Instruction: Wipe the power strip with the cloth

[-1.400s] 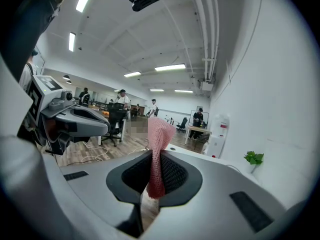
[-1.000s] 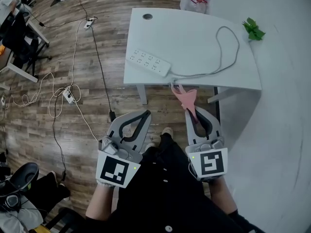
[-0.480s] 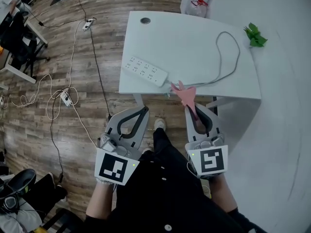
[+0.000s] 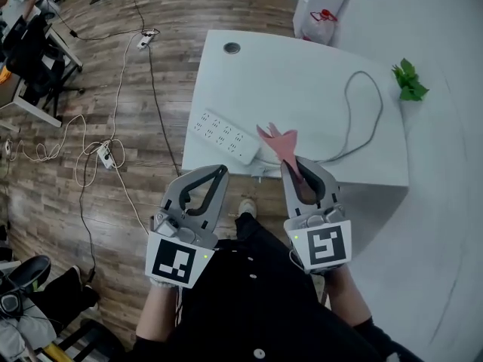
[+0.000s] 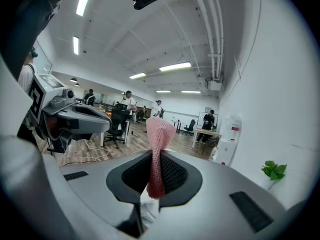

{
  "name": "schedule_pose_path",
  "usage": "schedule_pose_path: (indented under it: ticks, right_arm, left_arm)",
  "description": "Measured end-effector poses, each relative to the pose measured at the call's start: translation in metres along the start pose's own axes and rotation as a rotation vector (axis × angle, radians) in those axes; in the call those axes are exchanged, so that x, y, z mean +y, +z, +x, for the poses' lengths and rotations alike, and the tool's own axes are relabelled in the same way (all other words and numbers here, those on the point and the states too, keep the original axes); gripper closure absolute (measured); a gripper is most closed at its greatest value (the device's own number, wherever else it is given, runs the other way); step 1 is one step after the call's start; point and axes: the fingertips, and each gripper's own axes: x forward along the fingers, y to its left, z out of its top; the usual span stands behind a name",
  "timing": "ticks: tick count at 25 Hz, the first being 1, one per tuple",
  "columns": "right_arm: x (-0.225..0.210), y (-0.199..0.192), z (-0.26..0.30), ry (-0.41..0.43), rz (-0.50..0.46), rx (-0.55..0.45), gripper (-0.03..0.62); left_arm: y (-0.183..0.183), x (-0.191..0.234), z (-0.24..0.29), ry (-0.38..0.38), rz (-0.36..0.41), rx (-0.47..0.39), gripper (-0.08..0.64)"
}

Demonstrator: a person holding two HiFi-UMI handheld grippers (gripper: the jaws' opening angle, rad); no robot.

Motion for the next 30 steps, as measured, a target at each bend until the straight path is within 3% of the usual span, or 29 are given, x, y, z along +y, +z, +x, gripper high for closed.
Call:
schedule_pose_path:
  ticks: [13,30]
  right_arm:
    - [-0.052,0.01,0.073,0.123,-0.035,-0.023,0.538]
    - [-0.05,0.009,0.109,0.148,-0.024,0.001,0.538]
  left_arm:
    - [-0.006,0.052,0.062,0.143,0.003,0.051,0.546]
    - [-0.017,0.079,0.069,0.144,-0.024,0.082,0.546]
